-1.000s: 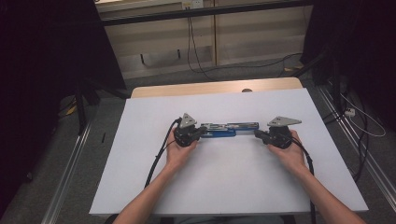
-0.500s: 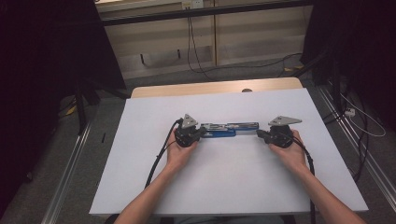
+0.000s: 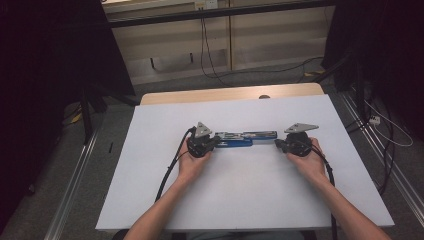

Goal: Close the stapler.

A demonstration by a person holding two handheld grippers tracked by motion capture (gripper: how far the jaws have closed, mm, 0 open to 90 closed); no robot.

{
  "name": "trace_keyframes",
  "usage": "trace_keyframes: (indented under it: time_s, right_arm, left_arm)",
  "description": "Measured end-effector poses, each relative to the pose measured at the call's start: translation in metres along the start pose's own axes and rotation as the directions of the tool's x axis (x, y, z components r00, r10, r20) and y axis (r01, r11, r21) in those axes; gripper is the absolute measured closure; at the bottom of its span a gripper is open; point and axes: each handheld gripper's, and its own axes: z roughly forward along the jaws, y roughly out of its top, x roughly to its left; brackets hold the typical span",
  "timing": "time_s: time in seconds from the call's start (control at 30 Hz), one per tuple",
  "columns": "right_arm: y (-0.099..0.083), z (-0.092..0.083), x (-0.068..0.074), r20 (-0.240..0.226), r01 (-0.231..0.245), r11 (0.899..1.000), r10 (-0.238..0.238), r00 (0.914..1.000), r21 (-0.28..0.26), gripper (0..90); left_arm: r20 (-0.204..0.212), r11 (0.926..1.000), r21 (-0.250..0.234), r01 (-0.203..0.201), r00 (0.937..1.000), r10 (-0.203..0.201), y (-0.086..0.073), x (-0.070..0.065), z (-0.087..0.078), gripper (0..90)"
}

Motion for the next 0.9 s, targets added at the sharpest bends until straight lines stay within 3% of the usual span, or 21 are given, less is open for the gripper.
trace_keyframes:
  time_s: [0.6,0.9]
  right_arm:
    - [0.0057,0.0088,0.0014,0.004,0.005,1.000,-0.005,1.0000,0.016,90.0]
    - [0.0073,0.0098,0.0021,0.000,-0.002,1.000,0.002,1.0000,-0.002,90.0]
  left_arm:
    - [-0.023,0.9998,0.009,-0.016,0.9996,0.016,0.0011,-0.0016,-0.0002,90.0]
    - [-0.010,0.9999,0.009,-0.005,0.9999,0.005,0.0011,-0.0008,-0.0002,90.0]
